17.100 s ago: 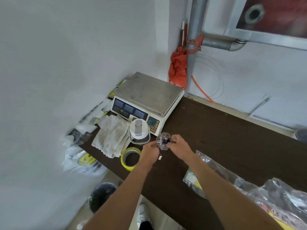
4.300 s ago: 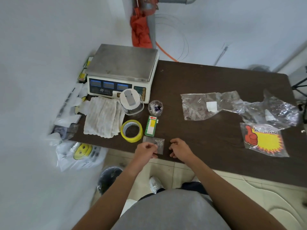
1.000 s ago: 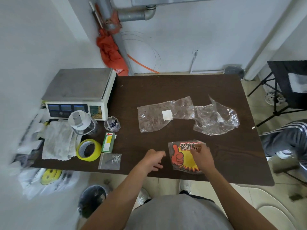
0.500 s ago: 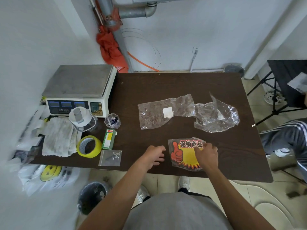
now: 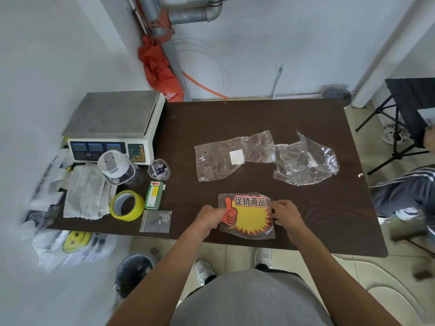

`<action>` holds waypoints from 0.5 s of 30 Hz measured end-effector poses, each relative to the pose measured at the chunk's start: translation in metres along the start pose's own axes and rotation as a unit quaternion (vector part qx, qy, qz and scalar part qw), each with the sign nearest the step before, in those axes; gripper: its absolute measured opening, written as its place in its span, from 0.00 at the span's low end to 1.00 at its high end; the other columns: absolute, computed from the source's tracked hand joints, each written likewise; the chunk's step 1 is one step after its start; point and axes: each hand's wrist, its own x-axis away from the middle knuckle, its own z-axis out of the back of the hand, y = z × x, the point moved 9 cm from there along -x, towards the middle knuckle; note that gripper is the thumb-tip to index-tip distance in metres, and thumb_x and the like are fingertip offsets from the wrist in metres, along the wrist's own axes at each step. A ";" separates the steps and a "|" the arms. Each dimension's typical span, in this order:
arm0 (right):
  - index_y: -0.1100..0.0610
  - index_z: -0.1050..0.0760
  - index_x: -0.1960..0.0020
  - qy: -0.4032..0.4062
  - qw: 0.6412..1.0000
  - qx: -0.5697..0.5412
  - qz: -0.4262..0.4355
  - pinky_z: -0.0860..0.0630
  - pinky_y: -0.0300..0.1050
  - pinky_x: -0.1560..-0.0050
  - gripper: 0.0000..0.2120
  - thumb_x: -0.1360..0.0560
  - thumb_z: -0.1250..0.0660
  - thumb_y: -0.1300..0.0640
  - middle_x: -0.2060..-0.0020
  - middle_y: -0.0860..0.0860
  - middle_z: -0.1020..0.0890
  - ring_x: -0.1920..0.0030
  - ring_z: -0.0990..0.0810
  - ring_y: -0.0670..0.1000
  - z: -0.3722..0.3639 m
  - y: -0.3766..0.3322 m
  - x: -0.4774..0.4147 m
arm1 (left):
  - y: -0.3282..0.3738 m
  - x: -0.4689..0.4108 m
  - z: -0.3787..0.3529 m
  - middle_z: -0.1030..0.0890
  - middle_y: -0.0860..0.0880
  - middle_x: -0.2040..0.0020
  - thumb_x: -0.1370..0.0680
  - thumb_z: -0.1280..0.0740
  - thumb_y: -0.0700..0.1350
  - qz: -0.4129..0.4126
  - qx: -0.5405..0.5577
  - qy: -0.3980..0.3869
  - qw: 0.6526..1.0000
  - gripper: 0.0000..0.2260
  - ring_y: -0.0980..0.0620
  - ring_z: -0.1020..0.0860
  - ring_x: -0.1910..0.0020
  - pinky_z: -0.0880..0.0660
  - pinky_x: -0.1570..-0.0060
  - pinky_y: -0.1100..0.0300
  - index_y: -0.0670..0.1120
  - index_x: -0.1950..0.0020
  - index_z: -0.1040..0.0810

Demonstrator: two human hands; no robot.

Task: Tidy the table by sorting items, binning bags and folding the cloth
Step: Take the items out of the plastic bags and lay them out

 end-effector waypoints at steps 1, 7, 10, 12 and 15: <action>0.60 0.27 0.39 -0.018 1.000 -0.022 -0.010 0.22 0.52 0.47 0.16 0.21 0.33 0.51 0.46 0.55 0.19 0.47 0.20 0.53 -0.004 0.001 0.000 | -0.001 -0.001 -0.001 0.19 0.44 0.45 0.23 0.30 0.56 0.003 0.004 0.000 1.000 0.21 0.45 0.21 0.46 0.27 0.50 0.55 0.42 0.41 0.29; 0.62 0.25 0.39 -0.083 0.995 -0.052 -0.016 0.22 0.46 0.54 0.17 0.22 0.34 0.52 0.47 0.58 0.16 0.47 0.18 0.54 -0.015 -0.004 -0.001 | -0.005 -0.003 -0.002 0.21 0.45 0.52 0.22 0.29 0.52 0.015 0.052 0.007 0.999 0.17 0.45 0.20 0.46 0.24 0.41 0.49 0.43 0.46 0.31; 0.62 0.24 0.38 -0.117 0.991 -0.059 -0.018 0.22 0.45 0.53 0.17 0.22 0.34 0.53 0.47 0.57 0.16 0.46 0.18 0.54 -0.013 -0.004 -0.004 | -0.007 -0.007 0.000 0.22 0.46 0.55 0.23 0.30 0.45 0.023 0.090 0.012 0.996 0.14 0.48 0.20 0.55 0.23 0.44 0.50 0.40 0.43 0.28; 0.61 0.24 0.38 -0.127 0.990 -0.064 -0.019 0.23 0.45 0.53 0.14 0.20 0.35 0.54 0.47 0.57 0.16 0.45 0.18 0.54 -0.008 -0.006 -0.003 | -0.007 -0.009 0.000 0.21 0.46 0.56 0.24 0.27 0.44 0.022 0.108 0.015 0.994 0.16 0.50 0.21 0.59 0.22 0.50 0.52 0.37 0.41 0.25; 0.61 0.21 0.41 -0.147 0.987 -0.060 -0.016 0.23 0.46 0.49 0.12 0.21 0.36 0.56 0.47 0.58 0.16 0.45 0.19 0.54 -0.003 -0.008 -0.004 | -0.007 -0.011 0.001 0.21 0.47 0.60 0.21 0.29 0.43 0.014 0.125 0.022 0.992 0.06 0.52 0.23 0.63 0.21 0.55 0.55 0.40 0.49 0.20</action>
